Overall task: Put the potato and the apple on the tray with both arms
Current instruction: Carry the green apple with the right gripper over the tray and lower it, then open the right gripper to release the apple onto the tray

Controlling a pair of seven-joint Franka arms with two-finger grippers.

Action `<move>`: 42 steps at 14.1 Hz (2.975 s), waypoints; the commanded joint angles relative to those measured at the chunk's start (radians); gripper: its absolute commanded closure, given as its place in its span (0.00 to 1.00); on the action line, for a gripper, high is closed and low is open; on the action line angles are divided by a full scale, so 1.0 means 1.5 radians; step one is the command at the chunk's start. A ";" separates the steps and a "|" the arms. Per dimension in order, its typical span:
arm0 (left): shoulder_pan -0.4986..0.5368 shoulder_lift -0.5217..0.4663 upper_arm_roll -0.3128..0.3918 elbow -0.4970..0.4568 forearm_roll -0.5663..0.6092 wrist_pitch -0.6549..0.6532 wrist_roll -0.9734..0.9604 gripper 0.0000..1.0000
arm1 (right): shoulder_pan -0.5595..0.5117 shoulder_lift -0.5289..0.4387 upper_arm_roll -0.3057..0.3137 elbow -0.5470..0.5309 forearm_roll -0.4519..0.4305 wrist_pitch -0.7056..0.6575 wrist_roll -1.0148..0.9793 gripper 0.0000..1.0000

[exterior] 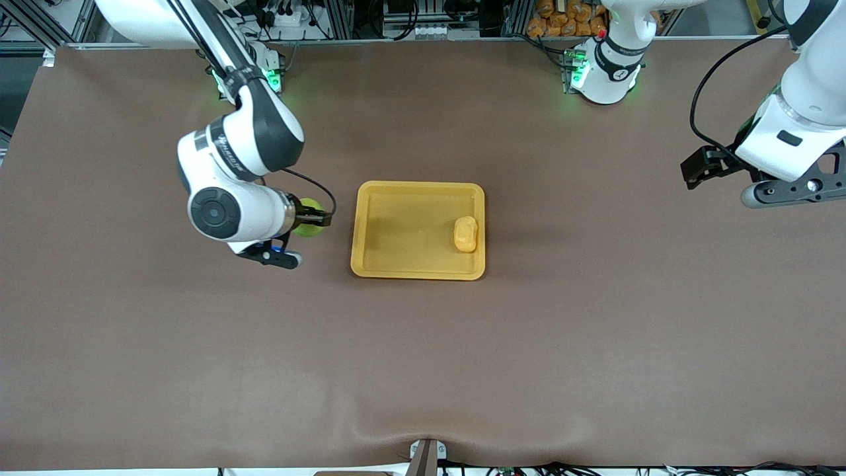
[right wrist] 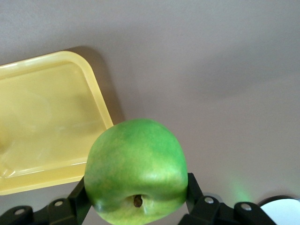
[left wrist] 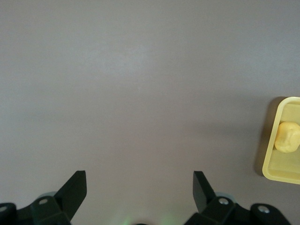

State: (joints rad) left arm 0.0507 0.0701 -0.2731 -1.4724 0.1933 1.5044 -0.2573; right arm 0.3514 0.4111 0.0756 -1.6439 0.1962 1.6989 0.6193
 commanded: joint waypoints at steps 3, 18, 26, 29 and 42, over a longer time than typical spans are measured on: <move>0.026 -0.021 0.001 0.000 -0.021 -0.014 0.013 0.00 | 0.040 0.037 -0.007 0.002 0.027 0.044 0.030 1.00; -0.055 -0.104 0.133 -0.076 -0.078 -0.040 0.106 0.00 | 0.132 0.152 -0.007 0.005 0.038 0.211 0.117 1.00; -0.065 -0.121 0.137 -0.089 -0.108 -0.040 0.110 0.00 | 0.142 0.183 -0.010 0.011 0.030 0.229 0.238 0.00; -0.063 -0.117 0.135 -0.088 -0.108 -0.037 0.110 0.00 | 0.138 0.177 -0.009 0.032 0.031 0.217 0.232 0.00; -0.064 -0.108 0.133 -0.084 -0.107 -0.033 0.109 0.00 | 0.036 0.116 -0.019 0.219 0.023 -0.020 0.182 0.00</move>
State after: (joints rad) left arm -0.0351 -0.0809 -0.0844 -1.5870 0.0476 1.4448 -0.1129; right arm 0.4441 0.5994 0.0417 -1.3616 0.2368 1.7079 0.9076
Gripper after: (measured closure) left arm 0.000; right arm 0.000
